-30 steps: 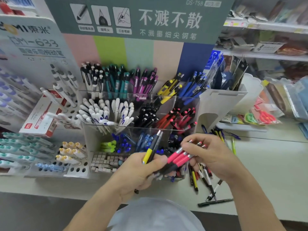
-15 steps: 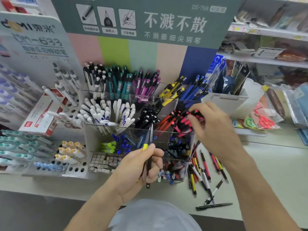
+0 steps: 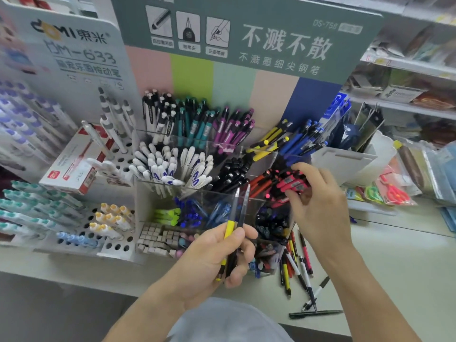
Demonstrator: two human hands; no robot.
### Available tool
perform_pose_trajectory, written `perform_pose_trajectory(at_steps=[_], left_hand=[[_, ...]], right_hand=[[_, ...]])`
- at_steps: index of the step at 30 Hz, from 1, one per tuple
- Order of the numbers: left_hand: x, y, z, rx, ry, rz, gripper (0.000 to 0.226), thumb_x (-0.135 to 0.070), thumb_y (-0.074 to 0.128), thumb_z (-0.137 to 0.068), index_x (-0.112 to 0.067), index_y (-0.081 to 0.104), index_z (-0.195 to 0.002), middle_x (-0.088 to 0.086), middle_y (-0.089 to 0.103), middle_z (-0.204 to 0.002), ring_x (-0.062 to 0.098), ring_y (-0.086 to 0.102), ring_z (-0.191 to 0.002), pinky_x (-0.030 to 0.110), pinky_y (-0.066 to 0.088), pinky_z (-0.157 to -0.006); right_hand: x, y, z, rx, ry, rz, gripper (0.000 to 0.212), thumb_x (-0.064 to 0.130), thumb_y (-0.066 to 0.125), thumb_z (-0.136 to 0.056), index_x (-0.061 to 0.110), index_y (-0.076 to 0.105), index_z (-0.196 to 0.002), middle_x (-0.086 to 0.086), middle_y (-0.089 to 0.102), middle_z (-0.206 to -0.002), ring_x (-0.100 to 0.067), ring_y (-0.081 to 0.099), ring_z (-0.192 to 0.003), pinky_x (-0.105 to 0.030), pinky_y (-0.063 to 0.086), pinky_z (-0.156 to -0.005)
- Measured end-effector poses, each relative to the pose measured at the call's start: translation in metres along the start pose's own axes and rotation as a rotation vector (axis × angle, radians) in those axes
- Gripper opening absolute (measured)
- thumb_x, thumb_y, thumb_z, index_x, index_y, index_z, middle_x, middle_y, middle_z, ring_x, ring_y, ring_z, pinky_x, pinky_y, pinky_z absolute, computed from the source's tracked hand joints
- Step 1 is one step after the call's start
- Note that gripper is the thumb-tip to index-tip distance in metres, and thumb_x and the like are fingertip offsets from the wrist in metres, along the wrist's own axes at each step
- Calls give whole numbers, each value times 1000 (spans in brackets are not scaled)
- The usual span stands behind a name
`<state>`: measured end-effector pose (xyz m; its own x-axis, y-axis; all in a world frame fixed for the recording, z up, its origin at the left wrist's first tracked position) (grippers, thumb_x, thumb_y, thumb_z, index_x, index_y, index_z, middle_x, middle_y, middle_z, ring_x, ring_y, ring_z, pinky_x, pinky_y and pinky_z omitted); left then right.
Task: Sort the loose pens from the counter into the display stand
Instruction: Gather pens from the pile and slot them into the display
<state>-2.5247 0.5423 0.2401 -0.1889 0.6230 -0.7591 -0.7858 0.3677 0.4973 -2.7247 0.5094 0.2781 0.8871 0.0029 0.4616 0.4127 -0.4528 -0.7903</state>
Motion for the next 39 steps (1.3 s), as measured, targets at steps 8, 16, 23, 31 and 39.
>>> perform_pose_trajectory(at_steps=[8,16,23,31,39], left_hand=[[-2,-5,0,21,24,105,33,-21,60,-96,2,63,-120,11,55,-81,19,49,-60,27,38,-52],[-9,-8,6,33,83,40,35,-28,48,-97,-5,57,-123,17,60,-76,19,44,-35,21,31,-35],[-11,-10,13,128,100,-181,43,-41,44,-104,-3,54,-86,0,50,-47,13,31,-39,26,16,-44],[-18,-21,18,-49,125,-215,35,-52,48,-95,-28,72,-105,8,50,-83,17,39,-62,21,25,-52],[-31,-62,26,-287,231,-209,32,-18,47,-104,-35,74,-111,1,46,-68,12,41,-60,18,35,-50]], right_hand=[[8,-6,-6,-22,-90,-45,54,14,77,-86,13,58,-137,-6,48,-124,-12,56,-87,-26,50,-82],[41,-14,29,-125,-238,-479,9,4,70,-88,5,69,-96,-2,63,-89,-18,62,-77,-28,50,-69],[60,14,39,360,284,-846,38,13,80,-86,23,63,-118,-5,75,-93,-24,73,-87,-48,59,-86],[75,-7,2,-77,458,-1183,17,-5,62,-93,9,62,-103,-21,62,-85,-25,66,-57,-30,55,-51],[77,-2,-50,587,-31,6,38,15,55,-103,36,65,-133,13,56,-119,-9,59,-101,-15,41,-81]])
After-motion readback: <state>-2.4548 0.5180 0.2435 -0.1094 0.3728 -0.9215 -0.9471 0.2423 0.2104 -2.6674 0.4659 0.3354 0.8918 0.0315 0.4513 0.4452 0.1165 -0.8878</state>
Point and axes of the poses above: each hand's wrist, its own z-axis away from the middle knuckle, its own y-axis out of the palm, x = y × z, the point moved 4 cm from there along -z, towards the middle knuckle
